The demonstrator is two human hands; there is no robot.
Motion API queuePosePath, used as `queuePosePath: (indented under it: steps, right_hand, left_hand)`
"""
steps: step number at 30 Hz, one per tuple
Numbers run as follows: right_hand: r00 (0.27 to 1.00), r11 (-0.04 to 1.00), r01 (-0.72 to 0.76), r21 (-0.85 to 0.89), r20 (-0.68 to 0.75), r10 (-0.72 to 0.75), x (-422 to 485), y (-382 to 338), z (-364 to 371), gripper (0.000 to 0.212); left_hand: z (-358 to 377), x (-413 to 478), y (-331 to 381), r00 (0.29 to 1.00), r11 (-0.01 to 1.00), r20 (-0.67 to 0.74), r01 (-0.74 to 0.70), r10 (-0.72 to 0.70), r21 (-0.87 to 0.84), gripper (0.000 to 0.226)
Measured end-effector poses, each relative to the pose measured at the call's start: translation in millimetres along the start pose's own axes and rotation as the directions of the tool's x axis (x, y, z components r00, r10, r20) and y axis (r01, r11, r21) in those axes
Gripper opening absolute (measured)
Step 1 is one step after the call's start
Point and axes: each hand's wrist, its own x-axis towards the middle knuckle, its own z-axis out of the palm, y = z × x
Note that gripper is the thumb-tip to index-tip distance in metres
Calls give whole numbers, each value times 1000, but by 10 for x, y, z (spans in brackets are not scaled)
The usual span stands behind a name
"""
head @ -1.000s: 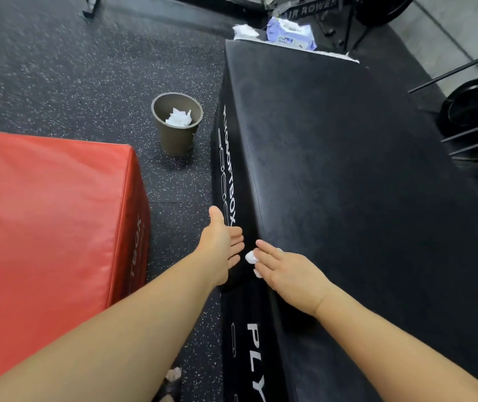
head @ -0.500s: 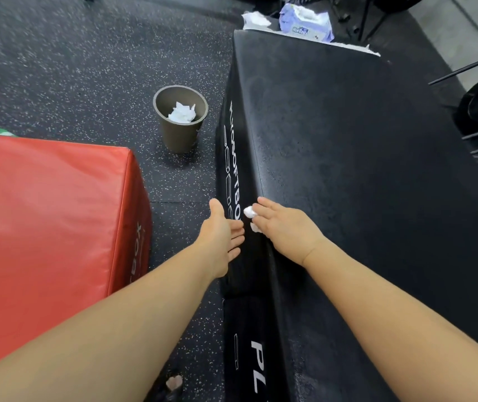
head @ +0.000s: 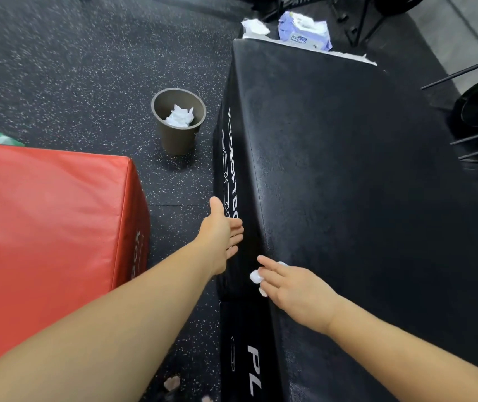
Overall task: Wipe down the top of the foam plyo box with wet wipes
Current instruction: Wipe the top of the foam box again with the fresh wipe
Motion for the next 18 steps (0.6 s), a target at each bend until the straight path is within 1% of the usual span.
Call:
queuePosePath:
  steps: [2,4,5,6,7,8,9,11,13,15,18]
  right_hand:
    - [996,999,-48,8,79,48,88,140,-64,17]
    - [992,996,-85,-32,91,87,221,276,-113,21]
    - [987,995,-100,0,126,99,300,333,-123,28]
    - [985,995,-88,41,152,81,382,399,-63,38]
    - [985,998,-45,54,170,35,460,482,-36,50]
    - [987,993,-44,108,159,26,526,564,-53,59]
    - [991,991,-41,127,133,24,596,653,-42,61]
    - [988,989,-92,117,132,76,738,834,-4,49]
    - [975,977,-170,126,166,148,889,1016,-18,45]
    - [965,970,-214,116,179,192,1033,1182,-54,43]
    - [961,959,-259,112,129,244,1222,1411,-72,42]
  left_hand:
    - [12,8,34,1000,1000,7,-7,7,-6,82]
    - [12,12,41,1000,1000,14,-12,12,-4,80]
    - [2,10,33,1000,1000,15,-14,14,5,77]
    - [-7,12,22,1000,1000,14,-18,18,19,72]
    - [-25,22,9,1000,999,11,-23,22,33,66]
    - [-40,28,-13,1000,999,8,-25,24,43,59]
    - [-56,40,-31,1000,998,3,-25,25,51,54]
    - [-72,77,-69,1000,997,0,-29,29,66,48]
    - [-71,129,-74,1000,998,-4,-24,25,62,49]
    - [-47,180,-36,1000,998,1,-21,21,55,51]
    - [13,281,85,999,999,2,-37,37,33,54]
